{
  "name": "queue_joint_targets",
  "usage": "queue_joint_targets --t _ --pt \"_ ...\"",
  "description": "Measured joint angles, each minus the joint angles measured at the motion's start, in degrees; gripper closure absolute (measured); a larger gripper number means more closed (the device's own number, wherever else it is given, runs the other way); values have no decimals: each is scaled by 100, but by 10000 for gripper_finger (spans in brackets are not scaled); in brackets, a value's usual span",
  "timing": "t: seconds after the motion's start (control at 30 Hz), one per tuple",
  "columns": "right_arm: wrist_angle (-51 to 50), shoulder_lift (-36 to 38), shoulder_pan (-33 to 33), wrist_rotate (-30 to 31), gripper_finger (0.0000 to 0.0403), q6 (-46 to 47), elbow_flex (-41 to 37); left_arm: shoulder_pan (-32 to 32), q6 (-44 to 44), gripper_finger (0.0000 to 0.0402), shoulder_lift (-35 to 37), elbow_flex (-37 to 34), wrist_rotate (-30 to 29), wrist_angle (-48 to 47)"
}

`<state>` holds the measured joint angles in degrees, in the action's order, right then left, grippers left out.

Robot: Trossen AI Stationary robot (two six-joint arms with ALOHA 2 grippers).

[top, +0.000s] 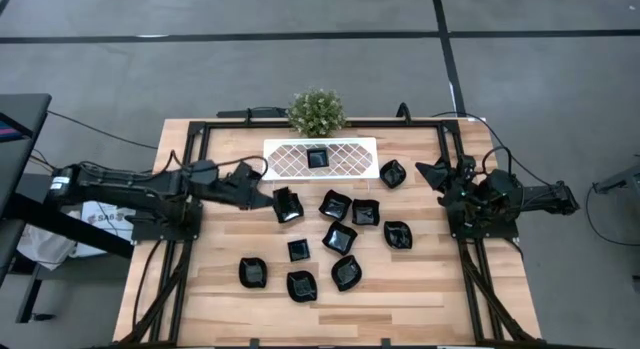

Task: Pick & Place Mini shaped plates
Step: Stack the left square plate on top of the stacked square plate on the shelf

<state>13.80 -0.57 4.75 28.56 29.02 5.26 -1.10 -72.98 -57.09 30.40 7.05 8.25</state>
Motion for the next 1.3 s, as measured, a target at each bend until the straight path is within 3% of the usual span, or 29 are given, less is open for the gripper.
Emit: queue_joint_targets --t 0.7,0.93,1.3 --pt "-4 1 -2 0 403 -4 0 873 1171 396 -2258 2036 -74 -21" --pt "-5 1 -4 0 403 -4 0 1037 1428 396 -2578 2547 -323 -135" --pt "-6 1 -4 3 403 -48 0 1285 1735 396 -2619 3412 -1010 -1638"
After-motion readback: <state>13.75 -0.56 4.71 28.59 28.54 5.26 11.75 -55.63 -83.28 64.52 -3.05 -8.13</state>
